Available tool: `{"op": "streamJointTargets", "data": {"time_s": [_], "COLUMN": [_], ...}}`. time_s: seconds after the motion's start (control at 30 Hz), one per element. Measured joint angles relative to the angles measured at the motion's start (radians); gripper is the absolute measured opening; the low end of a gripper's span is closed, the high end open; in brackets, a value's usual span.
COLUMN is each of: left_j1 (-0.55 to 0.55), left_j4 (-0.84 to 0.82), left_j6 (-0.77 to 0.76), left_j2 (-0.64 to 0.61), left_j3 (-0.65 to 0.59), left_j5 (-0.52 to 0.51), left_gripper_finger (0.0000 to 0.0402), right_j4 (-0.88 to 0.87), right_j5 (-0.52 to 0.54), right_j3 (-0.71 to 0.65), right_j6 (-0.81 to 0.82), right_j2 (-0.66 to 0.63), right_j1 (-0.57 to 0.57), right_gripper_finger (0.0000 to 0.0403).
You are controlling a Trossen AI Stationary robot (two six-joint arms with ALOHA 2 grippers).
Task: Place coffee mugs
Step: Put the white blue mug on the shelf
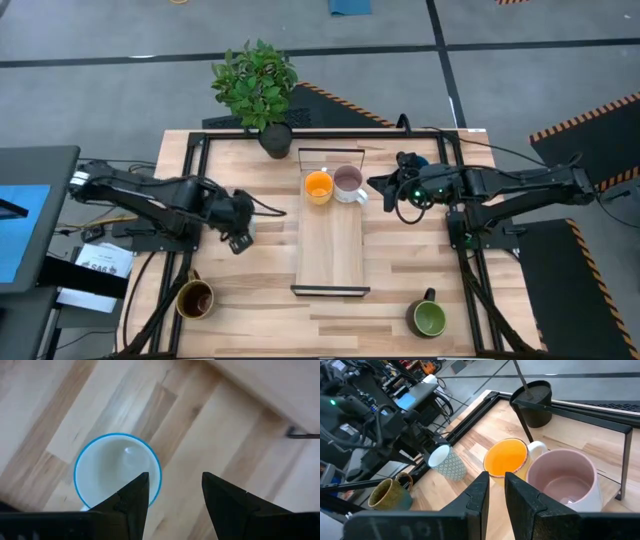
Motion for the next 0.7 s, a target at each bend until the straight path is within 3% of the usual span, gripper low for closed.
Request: {"op": "streamJointTargets", "data": {"time_s": [0.2,0.43,0.7], "left_j1": [0.000,0.000,0.013], "left_j4": [-0.004,-0.020,-0.036], "left_j6": [-0.026,-0.050,-0.026], "left_j2": [0.130,0.282,0.361], "left_j3": [0.000,0.000,-0.001], "left_j5": [-0.049,-0.022,-0.037], "left_gripper_finger": [0.0167,0.0167,0.0159], "right_j4": [-0.017,-0.042,-0.051], "right_j5": [0.000,0.000,0.000], "right_j3": [0.000,0.000,0.000], "right_j6": [0.000,0.000,0.000], "right_j2": [0.000,0.000,0.000], "right_j1": [0.000,0.000,0.000], "right_gripper_finger": [0.0088,0.0088,0.0088]}}
